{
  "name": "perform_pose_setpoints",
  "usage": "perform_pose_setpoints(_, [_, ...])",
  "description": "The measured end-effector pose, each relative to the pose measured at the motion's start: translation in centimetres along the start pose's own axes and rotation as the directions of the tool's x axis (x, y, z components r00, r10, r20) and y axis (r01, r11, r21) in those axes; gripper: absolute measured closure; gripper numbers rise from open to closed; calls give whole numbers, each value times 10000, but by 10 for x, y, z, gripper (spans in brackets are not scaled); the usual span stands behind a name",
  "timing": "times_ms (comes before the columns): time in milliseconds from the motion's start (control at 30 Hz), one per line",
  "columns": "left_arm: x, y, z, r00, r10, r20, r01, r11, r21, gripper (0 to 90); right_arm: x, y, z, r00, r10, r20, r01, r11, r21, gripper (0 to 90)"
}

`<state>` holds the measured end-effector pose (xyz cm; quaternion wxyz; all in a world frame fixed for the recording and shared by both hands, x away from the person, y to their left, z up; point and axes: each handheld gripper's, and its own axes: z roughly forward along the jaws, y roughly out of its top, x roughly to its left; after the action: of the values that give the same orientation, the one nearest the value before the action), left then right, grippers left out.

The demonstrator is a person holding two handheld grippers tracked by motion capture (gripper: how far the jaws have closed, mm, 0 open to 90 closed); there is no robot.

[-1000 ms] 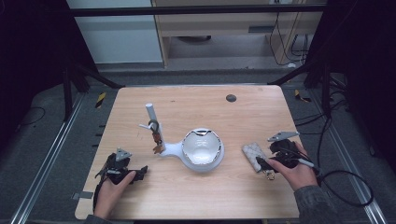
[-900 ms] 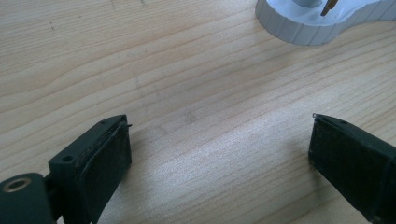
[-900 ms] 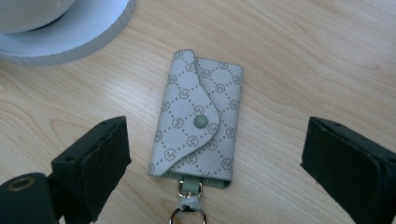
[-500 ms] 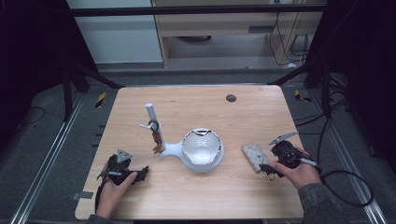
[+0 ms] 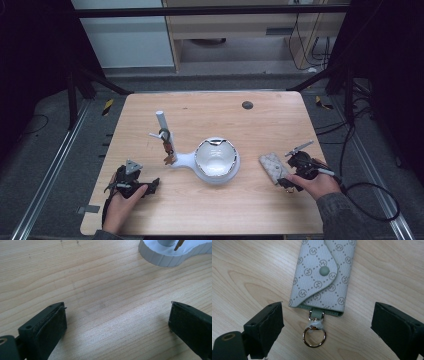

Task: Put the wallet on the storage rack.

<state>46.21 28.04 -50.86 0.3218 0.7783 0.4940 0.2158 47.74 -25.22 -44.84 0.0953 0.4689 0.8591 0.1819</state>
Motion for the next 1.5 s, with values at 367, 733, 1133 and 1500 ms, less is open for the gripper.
perform_pose_setpoints(367, [0, 0, 0, 10000, 16, 18, -16, 10000, 9, 4, -4, 0, 4, 9997, 149, -196, -138, 9986, 510, 119])
perform_pose_setpoints(733, [0, 0, 1, 10000, 70, 51, -70, 10000, 18, 0, -6, 8, 18, 9981, 417, -465, -384, 9969, 691, 140])
perform_pose_setpoints(1133, [0, 0, 1, 9999, 124, 80, -124, 9999, 28, 0, 1, 16, 31, 9961, 854, -213, -839, 9943, 657, 156])
perform_pose_setpoints(1500, [-1, 0, 1, 9998, 131, 122, -132, 9999, 40, 0, 6, 21, 37, 9980, 626, 3, -624, 9946, 825, 248])
